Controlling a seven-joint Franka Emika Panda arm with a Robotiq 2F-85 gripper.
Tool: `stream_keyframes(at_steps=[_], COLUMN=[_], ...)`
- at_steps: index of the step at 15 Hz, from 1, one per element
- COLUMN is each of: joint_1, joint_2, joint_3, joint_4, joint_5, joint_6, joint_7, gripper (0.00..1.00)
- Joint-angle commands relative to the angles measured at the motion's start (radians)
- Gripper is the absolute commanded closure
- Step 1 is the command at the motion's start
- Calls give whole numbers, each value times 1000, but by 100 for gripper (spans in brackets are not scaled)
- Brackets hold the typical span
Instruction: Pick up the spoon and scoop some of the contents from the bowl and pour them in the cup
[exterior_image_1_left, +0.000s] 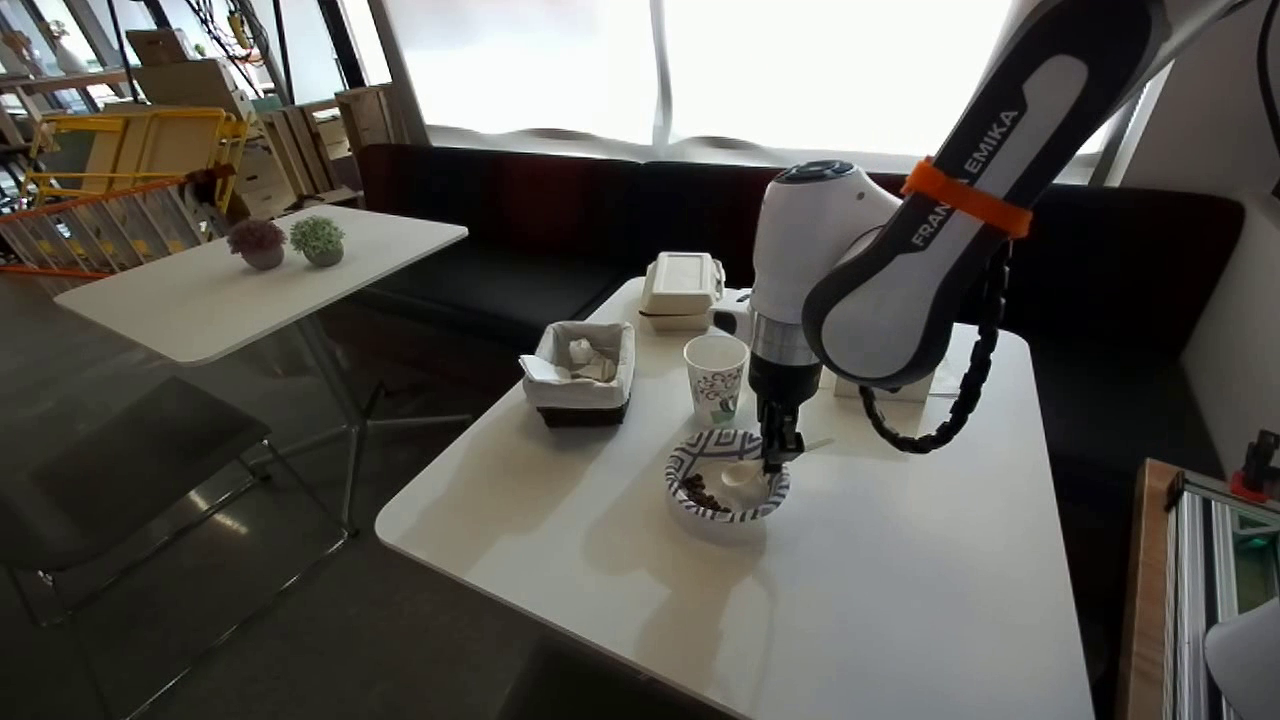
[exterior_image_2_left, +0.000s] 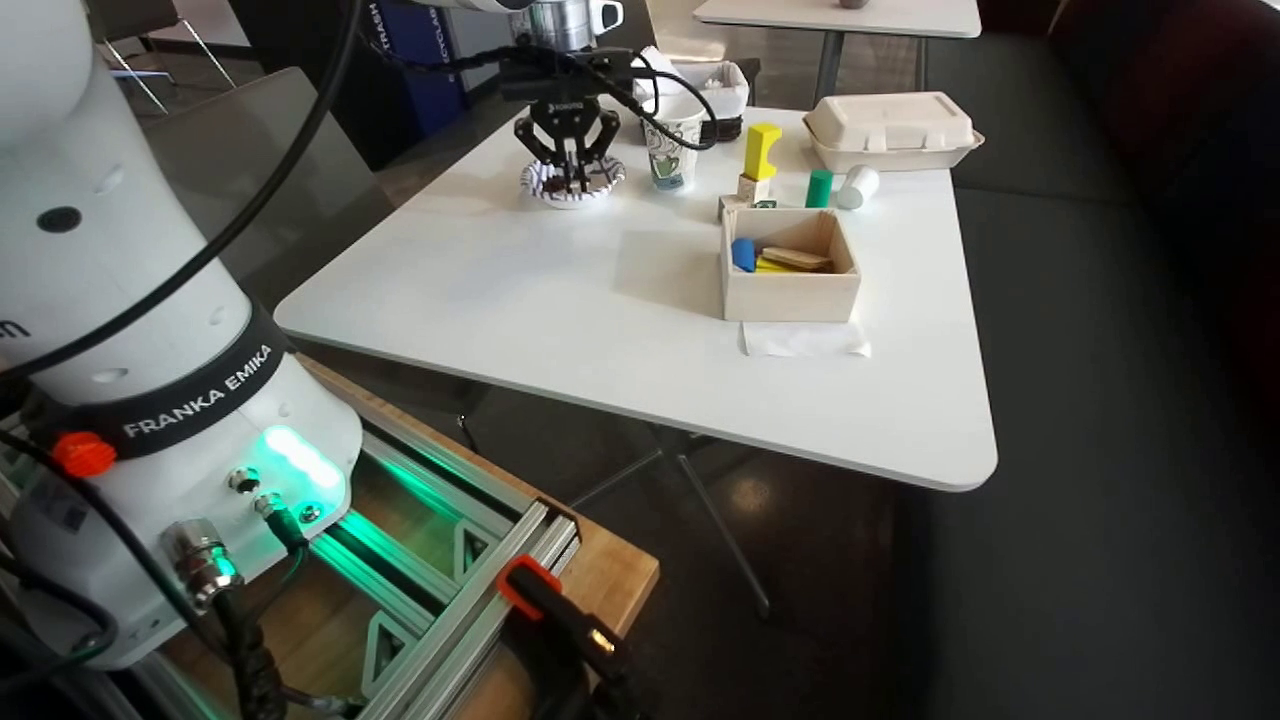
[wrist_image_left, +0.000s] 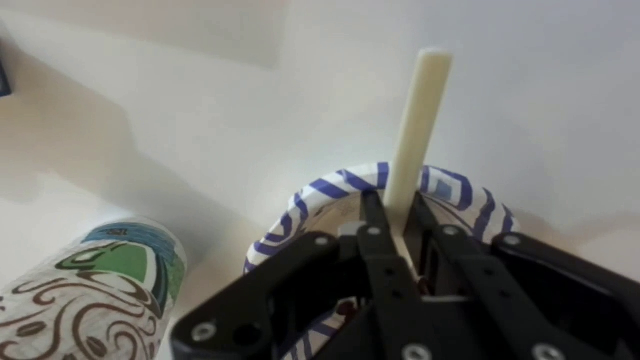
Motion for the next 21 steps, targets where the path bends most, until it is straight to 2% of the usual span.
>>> stream_keyframes(at_steps=[1, 9, 21], joint_1=[41, 68, 79], joint_2=[20, 60, 113], joint_3=[-13, -16, -10], joint_4=[55, 132, 185], joint_5=[-78, -139, -172], joint_6=[-87, -183, -215], joint_7=[90, 155, 177], gripper=[96, 96, 96])
